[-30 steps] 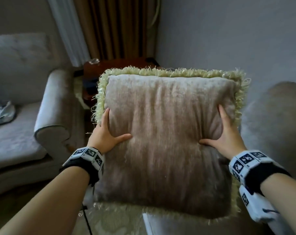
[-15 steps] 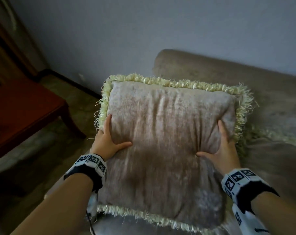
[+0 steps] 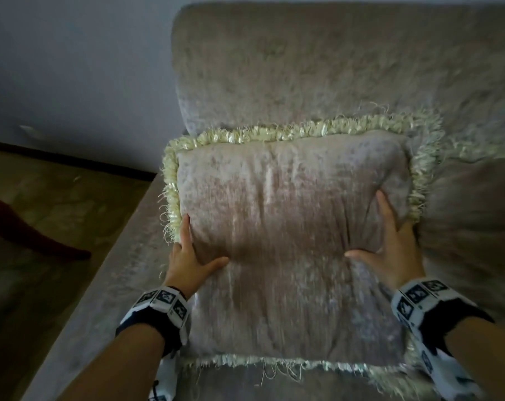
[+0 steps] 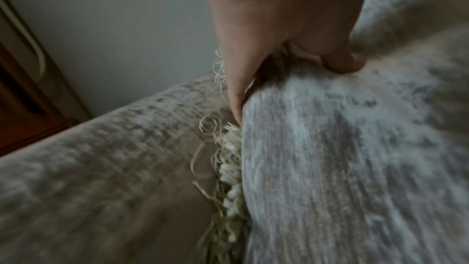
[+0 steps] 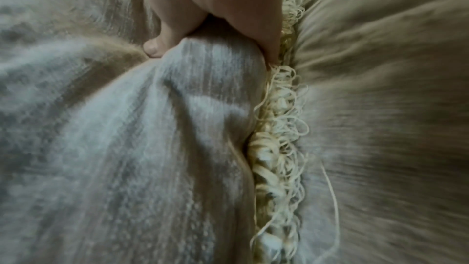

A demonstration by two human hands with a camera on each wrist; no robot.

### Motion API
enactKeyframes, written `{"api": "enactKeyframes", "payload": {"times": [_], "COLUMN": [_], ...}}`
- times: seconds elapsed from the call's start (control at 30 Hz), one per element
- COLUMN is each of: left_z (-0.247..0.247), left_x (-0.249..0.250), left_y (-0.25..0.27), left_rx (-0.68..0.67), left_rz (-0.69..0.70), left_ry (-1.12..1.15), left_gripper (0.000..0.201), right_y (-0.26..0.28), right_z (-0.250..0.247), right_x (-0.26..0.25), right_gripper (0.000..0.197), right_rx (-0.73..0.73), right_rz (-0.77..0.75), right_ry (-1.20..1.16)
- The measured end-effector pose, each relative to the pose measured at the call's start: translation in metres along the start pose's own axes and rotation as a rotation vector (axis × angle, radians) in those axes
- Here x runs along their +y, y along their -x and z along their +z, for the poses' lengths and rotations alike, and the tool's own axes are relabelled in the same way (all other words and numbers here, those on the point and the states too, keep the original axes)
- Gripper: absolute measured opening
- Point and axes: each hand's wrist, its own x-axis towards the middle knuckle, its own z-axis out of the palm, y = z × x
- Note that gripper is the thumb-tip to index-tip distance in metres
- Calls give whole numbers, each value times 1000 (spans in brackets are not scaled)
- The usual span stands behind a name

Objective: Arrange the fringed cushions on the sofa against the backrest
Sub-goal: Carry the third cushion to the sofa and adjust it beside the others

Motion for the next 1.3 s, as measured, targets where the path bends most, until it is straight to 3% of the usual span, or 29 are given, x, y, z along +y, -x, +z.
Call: {"api": "enactKeyframes", "payload": {"times": [0.17,0.27,0.33,0.4,0.47,0.53,0.67,0.8,0.93,1.03,1.1,1.2,1.3], "left_z": [2,-8,-19,-22,-13,3,27,32,10,-26,-45,-52,-36], "left_x": [4,20,34,45,56,64,67,69,84,116,147,187,206], "left_y": [-18,-16,-10,-8,-13,-21,-34,-34,-33,-51,-70,-91,-100], "left_rx": [-44,3,93,158,142,109,94,81,68,80,58,-86,-161], "left_rz": [-41,-8,135,405,686,812,766,716,814,876,911,980,901], "left_ry": [-71,-172,-322,-577,-797,-932,-1044,-1099,-893,-812,-913,-1159,-1346], "left_gripper": [135,140,142,141,139,139,140,139,123,117,118,126,127], "right_y": [-18,-7,11,28,35,29,6,4,29,48,52,47,35], "right_z": [12,-2,-14,-19,-13,3,35,39,13,-5,-11,-6,5], "right_x": [1,4,9,12,10,5,5,7,16,34,45,54,56], "right_gripper": [134,131,127,123,119,118,119,118,117,112,111,115,124], "right_rx": [-117,-148,-59,-4,-46,-107,-95,-111,-75,-88,-123,-198,-256], "right_rz": [33,10,-17,-44,-97,-133,-82,-72,-98,-89,-84,-84,-58], "right_ry": [177,74,-92,-175,-120,-11,126,111,-97,-112,-86,-48,17]}}
